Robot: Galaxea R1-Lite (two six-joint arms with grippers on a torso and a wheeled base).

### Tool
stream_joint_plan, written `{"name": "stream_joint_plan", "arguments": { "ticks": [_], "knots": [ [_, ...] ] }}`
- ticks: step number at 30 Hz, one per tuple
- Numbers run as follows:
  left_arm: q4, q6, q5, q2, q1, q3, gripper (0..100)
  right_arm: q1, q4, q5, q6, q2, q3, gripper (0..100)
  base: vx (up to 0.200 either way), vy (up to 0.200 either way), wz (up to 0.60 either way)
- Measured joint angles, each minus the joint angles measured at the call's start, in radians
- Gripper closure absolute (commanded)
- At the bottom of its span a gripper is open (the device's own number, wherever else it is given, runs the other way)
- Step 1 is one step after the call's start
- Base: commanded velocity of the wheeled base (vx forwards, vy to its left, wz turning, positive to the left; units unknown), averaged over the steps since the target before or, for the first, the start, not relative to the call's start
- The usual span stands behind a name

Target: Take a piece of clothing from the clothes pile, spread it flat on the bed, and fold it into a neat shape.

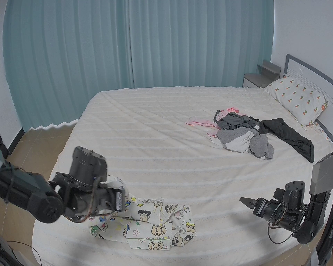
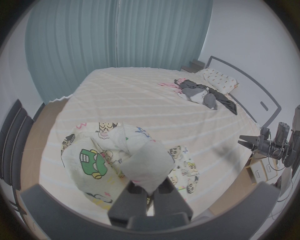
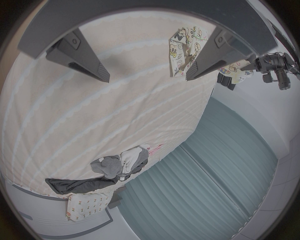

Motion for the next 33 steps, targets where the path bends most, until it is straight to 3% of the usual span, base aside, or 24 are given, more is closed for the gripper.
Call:
{"name": "stream_joint_plan", "arguments": {
  "ticks": [6, 7, 14, 22, 28, 33],
  "knots": [
    [-0.173, -0.093, 0.04, 0.143, -0.11, -0.027, 100, -0.001, 0.0, 0.0, 0.0, 0.005, 0.0, 0, 0.0, 0.0, 0.0],
    [-0.197, -0.103, 0.043, 0.164, -0.119, -0.03, 0, 0.0, 0.0, 0.0, 0.0, 0.006, 0.0, 0, 0.0, 0.0, 0.0],
    [-0.251, -0.161, 0.055, 0.266, -0.178, -0.034, 0, 0.0, 0.0, 0.0, 0.001, 0.02, 0.0, 0, 0.0, 0.0, 0.0],
    [-0.251, -0.19, 0.054, 0.24, -0.192, -0.026, 0, 0.001, 0.0, 0.001, 0.002, 0.027, 0.0, 0, 0.0, 0.0, 0.0],
    [-0.257, -0.23, 0.045, 0.138, -0.158, 0.019, 0, 0.007, 0.0, 0.001, 0.005, 0.029, 0.0, 0, 0.0, 0.0, 0.0],
    [-0.312, -0.302, 0.017, 0.017, -0.102, 0.141, 0, 0.023, 0.0, 0.001, 0.008, 0.029, 0.0, 0, 0.0, 0.0, 0.0]
  ]
}}
